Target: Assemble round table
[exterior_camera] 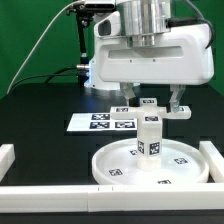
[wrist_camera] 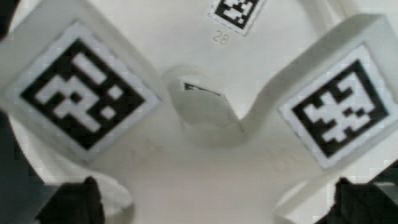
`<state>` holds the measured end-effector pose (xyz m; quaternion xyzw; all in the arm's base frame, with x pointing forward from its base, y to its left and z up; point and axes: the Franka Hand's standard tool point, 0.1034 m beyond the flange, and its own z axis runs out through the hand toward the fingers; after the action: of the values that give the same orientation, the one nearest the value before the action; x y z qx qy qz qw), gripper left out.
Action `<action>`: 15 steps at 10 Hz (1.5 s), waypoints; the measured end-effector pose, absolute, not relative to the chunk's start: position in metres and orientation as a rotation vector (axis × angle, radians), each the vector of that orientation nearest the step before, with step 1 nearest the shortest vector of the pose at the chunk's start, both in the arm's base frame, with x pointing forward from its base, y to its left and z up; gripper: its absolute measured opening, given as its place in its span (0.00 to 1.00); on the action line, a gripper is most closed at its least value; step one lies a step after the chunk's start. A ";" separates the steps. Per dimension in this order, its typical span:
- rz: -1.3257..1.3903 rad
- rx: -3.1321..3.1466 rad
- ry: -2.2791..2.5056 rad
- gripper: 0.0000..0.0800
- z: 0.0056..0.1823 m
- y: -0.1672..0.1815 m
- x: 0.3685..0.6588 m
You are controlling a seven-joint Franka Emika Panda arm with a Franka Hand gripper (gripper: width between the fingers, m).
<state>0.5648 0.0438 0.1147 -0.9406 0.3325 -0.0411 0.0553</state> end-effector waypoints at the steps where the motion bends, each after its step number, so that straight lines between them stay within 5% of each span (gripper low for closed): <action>1: -0.137 -2.917 0.824 0.81 0.122 0.045 0.566; 12: -0.177 -2.989 -1.028 0.81 0.124 0.026 0.567; 15: -0.171 -2.998 -0.996 0.81 0.122 0.027 0.566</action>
Offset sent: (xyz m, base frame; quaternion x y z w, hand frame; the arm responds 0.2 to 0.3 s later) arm -0.0063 0.0149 0.0075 0.0186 -0.0070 -0.3487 0.9370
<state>0.5664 0.0267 0.1224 -0.9475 -0.3148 -0.0541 -0.0112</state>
